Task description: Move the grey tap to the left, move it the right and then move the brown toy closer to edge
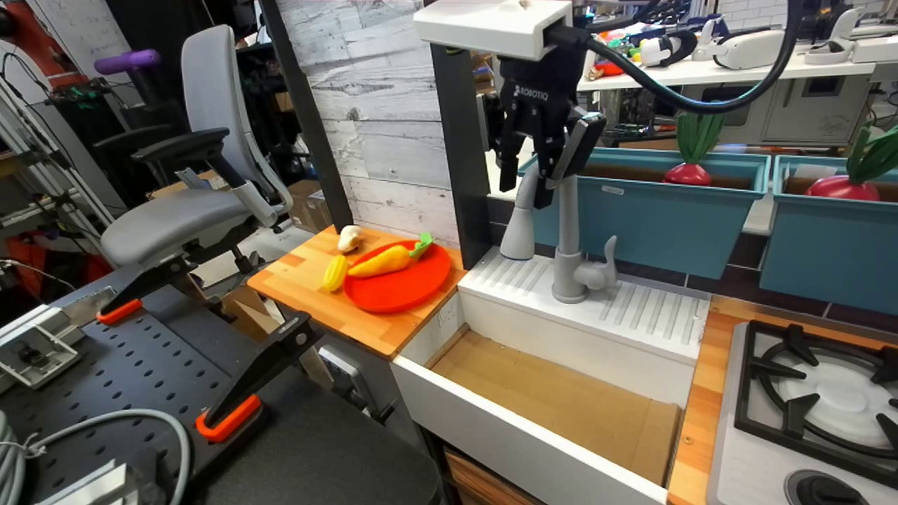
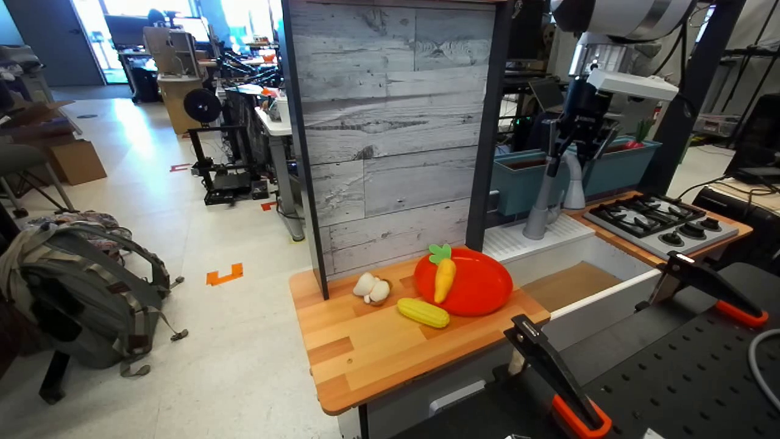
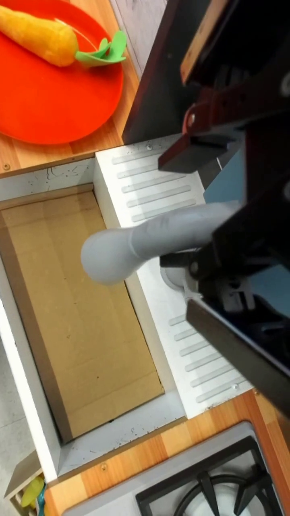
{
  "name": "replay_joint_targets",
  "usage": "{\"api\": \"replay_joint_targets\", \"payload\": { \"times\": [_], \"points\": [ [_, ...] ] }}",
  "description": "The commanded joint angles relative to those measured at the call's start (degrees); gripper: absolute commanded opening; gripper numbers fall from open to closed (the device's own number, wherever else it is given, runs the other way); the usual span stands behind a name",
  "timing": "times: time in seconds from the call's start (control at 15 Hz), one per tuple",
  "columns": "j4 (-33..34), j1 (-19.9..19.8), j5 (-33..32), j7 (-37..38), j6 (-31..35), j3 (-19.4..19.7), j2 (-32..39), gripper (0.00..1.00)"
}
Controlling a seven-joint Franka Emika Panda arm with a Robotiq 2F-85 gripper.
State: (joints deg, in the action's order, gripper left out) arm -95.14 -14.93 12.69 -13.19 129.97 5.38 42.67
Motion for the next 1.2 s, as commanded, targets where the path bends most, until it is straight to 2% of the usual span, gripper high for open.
{"api": "replay_joint_targets", "payload": {
  "times": [0.0, 0.2, 0.33, 0.73, 1.13],
  "points": [
    [1.7, -0.1, -2.2, 2.3, -2.1, -0.3, 0.5, 0.23],
    [0.4, 0.7, -4.5, 3.7, -1.9, 0.2, -0.2, 0.02],
    [-0.4, 1.3, -5.0, 5.5, -2.0, 0.2, -0.6, 0.06],
    [1.8, 1.0, -3.3, 7.7, -3.8, -1.7, 0.2, 0.06],
    [4.1, -2.7, 4.5, 6.4, -5.0, -5.9, 0.5, 0.06]
  ]
}}
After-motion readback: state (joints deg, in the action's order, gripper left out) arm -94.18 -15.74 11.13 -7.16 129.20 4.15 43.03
